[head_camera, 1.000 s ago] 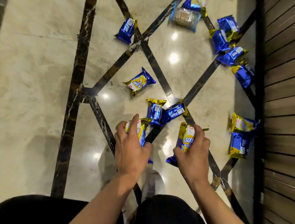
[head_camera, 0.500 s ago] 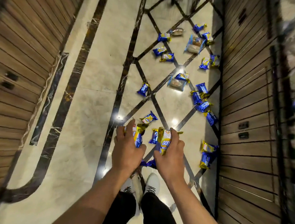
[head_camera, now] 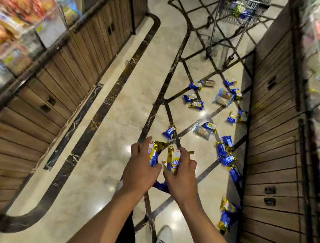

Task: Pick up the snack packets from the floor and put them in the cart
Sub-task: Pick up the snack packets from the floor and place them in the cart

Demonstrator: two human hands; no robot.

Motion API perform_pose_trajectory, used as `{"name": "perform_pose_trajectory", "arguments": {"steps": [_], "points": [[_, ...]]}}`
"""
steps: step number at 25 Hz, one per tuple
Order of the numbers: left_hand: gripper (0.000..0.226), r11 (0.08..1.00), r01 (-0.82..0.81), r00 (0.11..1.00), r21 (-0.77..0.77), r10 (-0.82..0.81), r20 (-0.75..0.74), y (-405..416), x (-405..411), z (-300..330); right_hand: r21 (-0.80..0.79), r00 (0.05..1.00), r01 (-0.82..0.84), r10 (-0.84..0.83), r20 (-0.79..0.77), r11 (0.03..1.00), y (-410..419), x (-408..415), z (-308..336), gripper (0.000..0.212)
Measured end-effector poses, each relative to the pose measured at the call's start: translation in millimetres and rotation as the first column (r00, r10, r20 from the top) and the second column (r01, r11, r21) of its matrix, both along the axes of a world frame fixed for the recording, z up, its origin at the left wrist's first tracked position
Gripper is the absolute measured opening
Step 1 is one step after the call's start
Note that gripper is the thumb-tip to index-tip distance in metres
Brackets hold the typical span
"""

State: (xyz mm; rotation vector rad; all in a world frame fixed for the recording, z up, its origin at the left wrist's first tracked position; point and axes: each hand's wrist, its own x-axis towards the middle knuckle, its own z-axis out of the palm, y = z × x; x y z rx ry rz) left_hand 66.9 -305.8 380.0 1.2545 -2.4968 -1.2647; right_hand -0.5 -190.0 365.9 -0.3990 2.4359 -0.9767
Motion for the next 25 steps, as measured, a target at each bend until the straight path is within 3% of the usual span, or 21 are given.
{"name": "perform_pose_trajectory", "arguments": {"steps": [7, 16, 21, 25], "points": [[0.080, 0.996, 0.026, 1.000, 0.087, -0.026, -0.008, -144.8, -30.1, -9.9, 0.067, 0.998, 0.005, -0.001, -0.055, 0.998, -141.3, -47.8, 4.9, 0.082], [0.080, 0.999, 0.043, 0.999, -0.001, -0.043, -0.028, -292.7, -91.6, 19.9, 0.061, 0.995, 0.005, 0.001, -0.097, 0.998, -277.0, -112.9, 32.6, 0.083], [0.084, 0.998, 0.035, 0.998, 0.043, -0.032, -0.058, -360.0, -156.5, 20.2, 0.011, 0.998, 0.001, 0.000, -0.070, 1.000, -347.1, -178.2, 26.9, 0.085], [0.082, 1.000, 0.020, 1.000, -0.006, -0.020, -0.019, -414.6, -223.2, 30.0, -0.030, 0.997, -0.040, 0.038, -0.064, 0.999, -404.2, -247.6, 34.5, 0.082]]}}
